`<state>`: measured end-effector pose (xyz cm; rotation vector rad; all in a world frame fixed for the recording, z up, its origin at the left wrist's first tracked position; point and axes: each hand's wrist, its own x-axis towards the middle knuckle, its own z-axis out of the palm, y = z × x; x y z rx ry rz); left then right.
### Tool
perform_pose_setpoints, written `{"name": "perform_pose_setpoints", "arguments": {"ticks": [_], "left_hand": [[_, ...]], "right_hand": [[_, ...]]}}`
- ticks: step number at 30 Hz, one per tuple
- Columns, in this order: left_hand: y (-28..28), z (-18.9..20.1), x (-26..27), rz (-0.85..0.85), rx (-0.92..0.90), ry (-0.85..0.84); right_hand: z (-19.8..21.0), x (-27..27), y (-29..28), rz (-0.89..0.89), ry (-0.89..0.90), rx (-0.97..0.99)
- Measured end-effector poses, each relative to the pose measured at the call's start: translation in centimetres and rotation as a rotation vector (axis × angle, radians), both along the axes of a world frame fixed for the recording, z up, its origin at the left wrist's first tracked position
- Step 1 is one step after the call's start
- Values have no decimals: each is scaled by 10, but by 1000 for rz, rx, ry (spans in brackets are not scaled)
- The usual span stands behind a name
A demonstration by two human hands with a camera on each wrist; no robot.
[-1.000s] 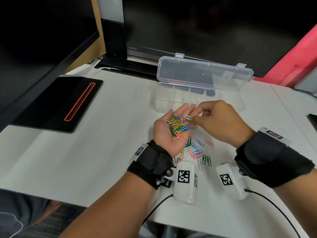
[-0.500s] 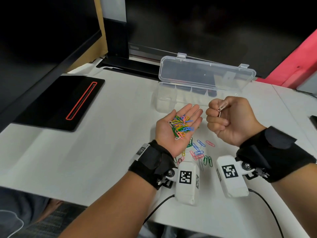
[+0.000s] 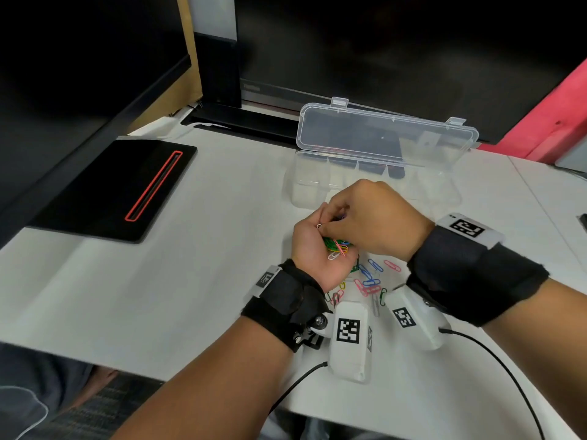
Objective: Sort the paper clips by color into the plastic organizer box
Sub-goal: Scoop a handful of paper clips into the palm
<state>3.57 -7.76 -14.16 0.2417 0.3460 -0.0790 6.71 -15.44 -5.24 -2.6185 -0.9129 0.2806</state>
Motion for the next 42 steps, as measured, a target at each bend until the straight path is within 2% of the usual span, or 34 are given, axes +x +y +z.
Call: {"name": "perform_pose_setpoints", "arguments": {"ticks": [3, 6, 7, 9, 11, 13, 16, 19, 21, 23, 25, 27, 29, 32, 34, 36, 40, 42], "left_hand": [[1, 2, -1, 15, 11, -8], [0, 7, -2, 46, 4, -15], [-1, 7, -1, 53, -14, -24], [-1, 6, -1, 64, -44, -57], [0, 7, -2, 74, -44, -89], [2, 9, -2, 79, -59, -123], [2, 11, -3, 117, -89, -129], [2, 13, -5, 134, -123, -118], [2, 13, -5, 133, -132, -110], [2, 13, -4, 118, -113, -109], [3, 12, -4, 84, -62, -105], [3, 12, -5, 64, -33, -108], [2, 13, -5, 60, -32, -108], [1, 13, -4, 71, -52, -103], [0, 13, -4, 74, -59, -105], [-1, 13, -4, 79, -67, -112], [1, 12, -3, 98, -116, -121], [1, 11, -3, 114, -117, -123]], "right_hand": [[-5, 2, 2, 1, 81, 59], [1, 3, 0, -112, 255, 294], [4, 3, -2, -205, 357, 412], [9, 7, -11, -385, 725, 707], [10, 13, -22, -442, 1034, 933], [8, 15, -31, -422, 1162, 1047], [5, 15, -39, -415, 1258, 1179], [8, 15, -39, -488, 1234, 1168], [12, 9, -36, -490, 1139, 1025], [14, -2, -33, -335, 824, 739], [11, -15, -33, -59, 422, 392], [3, -20, -33, 138, 157, 164], [-2, -19, -34, 214, 13, 28], [-5, -19, -34, 261, -87, -29], [-8, -20, -35, 281, -126, 2], [-13, -18, -37, 214, -64, 137], [-10, -15, -36, -62, 336, 621], [-4, -12, -37, -182, 506, 759]]}}
